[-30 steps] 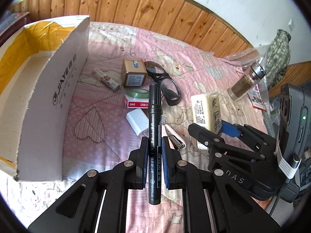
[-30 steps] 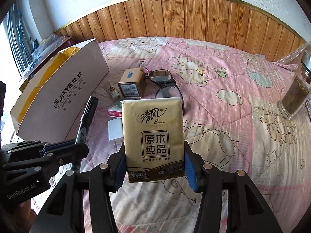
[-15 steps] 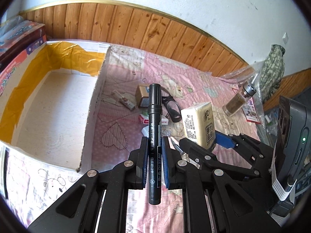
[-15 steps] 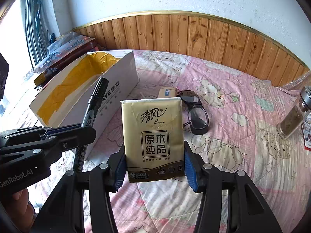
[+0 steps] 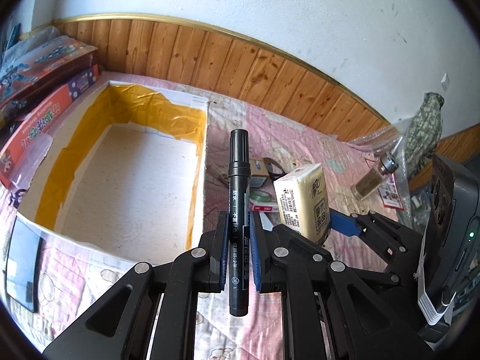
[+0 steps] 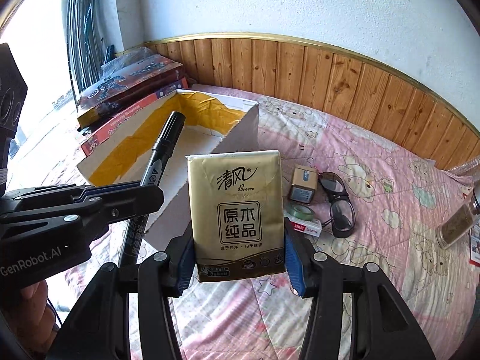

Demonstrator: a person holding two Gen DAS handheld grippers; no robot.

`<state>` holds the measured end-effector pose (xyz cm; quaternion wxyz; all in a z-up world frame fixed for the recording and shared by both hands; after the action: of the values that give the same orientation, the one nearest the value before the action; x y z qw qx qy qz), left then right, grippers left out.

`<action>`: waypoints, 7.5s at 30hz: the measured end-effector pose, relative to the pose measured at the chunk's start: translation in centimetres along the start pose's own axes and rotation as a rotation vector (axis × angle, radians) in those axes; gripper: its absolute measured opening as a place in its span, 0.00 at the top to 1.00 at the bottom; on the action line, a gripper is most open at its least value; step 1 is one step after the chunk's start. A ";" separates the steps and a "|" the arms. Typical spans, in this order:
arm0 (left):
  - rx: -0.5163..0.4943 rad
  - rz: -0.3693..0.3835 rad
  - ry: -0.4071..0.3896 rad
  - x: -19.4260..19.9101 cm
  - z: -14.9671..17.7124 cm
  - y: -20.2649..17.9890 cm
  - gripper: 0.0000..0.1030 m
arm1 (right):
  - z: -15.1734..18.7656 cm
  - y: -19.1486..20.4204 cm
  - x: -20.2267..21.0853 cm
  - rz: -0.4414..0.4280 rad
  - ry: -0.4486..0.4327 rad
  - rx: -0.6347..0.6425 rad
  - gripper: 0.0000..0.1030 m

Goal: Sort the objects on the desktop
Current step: 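Carry the marker and tissue pack over the cardboard box with both tools, then open both tools to drop the marker and tissue pack into the box, then withdraw both open tools from the box toward the remaining objects, then grasp the white charger plug with the left tool while the right tool grasps the pink stapler, then carry the charger plug and stapler over the cardboard box with both tools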

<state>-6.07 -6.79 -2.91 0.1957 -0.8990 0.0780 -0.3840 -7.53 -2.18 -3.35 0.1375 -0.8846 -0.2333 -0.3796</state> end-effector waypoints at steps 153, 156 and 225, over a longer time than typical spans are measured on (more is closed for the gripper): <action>-0.172 -0.105 0.358 -9.6 6.8 -4.0 0.62 | 11.5 -11.0 -3.5 0.003 0.036 -0.239 0.34; -0.131 -0.110 0.378 -12.4 6.7 -3.8 0.62 | 11.3 -10.8 -5.3 0.002 0.052 -0.194 0.34; -0.053 -0.037 0.263 -10.7 8.1 -6.1 0.67 | 13.7 -11.5 -2.0 -0.123 0.009 -0.320 0.76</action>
<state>-7.69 4.28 -12.56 0.1528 -0.8472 0.0962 -0.4997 -6.36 12.77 -13.24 -0.0278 -0.8776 -0.2230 -0.4235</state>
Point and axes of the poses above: each gripper's, at about its wrist camera, not at the fingertips, and x roughly against the way its jaws point, y to its left, z to its underside, the point moved 10 cm from there along -x, roughly the way its jaws point, and after that the axes turned 5 degrees about z, right-handed, at the moved point
